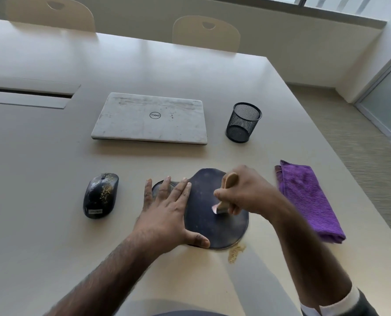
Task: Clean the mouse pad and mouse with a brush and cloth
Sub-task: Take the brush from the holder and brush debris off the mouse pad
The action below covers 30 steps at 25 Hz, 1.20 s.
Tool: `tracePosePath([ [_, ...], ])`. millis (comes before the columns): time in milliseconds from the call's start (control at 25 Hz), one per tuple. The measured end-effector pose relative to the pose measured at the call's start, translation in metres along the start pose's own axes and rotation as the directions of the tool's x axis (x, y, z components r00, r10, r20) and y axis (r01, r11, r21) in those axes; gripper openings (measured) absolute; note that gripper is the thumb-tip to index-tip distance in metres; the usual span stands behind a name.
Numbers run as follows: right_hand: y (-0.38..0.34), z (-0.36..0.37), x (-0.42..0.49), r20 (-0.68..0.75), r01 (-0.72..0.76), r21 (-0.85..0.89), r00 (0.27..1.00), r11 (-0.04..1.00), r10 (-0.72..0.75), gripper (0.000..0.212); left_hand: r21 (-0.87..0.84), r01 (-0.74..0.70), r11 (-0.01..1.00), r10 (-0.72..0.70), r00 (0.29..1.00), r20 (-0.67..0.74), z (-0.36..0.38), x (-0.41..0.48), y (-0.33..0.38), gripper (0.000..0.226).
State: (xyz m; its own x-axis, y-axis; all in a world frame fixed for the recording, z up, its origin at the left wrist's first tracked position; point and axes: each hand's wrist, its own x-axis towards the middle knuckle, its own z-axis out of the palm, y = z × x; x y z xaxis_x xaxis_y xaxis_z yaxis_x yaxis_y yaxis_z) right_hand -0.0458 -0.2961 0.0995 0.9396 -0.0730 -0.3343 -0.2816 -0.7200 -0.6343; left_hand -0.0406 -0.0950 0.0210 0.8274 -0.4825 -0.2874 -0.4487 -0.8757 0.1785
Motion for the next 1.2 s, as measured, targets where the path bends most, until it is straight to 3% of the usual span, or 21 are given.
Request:
tracePosePath([
  [80, 0.001, -0.007, -0.010, 0.049, 0.022, -0.037, 0.999, 0.999, -0.021, 0.025, 0.002, 0.001, 1.000, -0.001, 1.000, 0.002, 0.001, 0.001, 0.000, 0.138],
  [240, 0.003, -0.023, 0.000, -0.192, 0.099, 0.210, 0.980, 0.973, -0.058, 0.023, -0.004, 0.006, 1.000, -0.006, 1.000, 0.004, 0.000, 0.001, 0.000, 0.138],
  [320, 0.006, -0.020, 0.001, -0.245, 0.075, 0.209, 0.969, 0.975, -0.022, 0.023, 0.004, 0.003, 1.000, -0.003, 1.000, 0.001, -0.001, 0.000, 0.000, 0.138],
  [560, 0.016, -0.010, -0.030, -0.033, 0.045, -0.013, 0.998, 0.999, -0.045, 0.022, 0.014, 0.000, 1.000, 0.000, 1.000, -0.010, 0.001, 0.001, 0.000, 0.139],
  [720, 0.010, -0.020, -0.019, -0.220, 0.138, 0.187, 0.971, 0.973, -0.096, 0.024, 0.010, 0.001, 1.000, -0.001, 1.000, 0.002, 0.001, 0.002, -0.001, 0.139],
  [800, 0.009, -0.014, -0.015, -0.240, 0.159, 0.216, 0.965, 0.963, -0.105, 0.024, 0.007, 0.002, 1.000, -0.002, 1.000, 0.011, 0.000, 0.001, 0.000, 0.138],
  [1040, 0.012, -0.011, -0.035, 0.076, 0.102, -0.042, 0.992, 0.994, -0.098, 0.028, 0.014, 0.006, 1.000, -0.007, 1.000, 0.013, 0.000, 0.001, 0.000, 0.138],
  [1200, 0.005, -0.017, -0.031, -0.135, 0.213, 0.064, 0.970, 0.975, -0.203, 0.021, 0.012, 0.005, 1.000, -0.005, 1.000, 0.019, -0.001, 0.001, 0.000, 0.138],
])
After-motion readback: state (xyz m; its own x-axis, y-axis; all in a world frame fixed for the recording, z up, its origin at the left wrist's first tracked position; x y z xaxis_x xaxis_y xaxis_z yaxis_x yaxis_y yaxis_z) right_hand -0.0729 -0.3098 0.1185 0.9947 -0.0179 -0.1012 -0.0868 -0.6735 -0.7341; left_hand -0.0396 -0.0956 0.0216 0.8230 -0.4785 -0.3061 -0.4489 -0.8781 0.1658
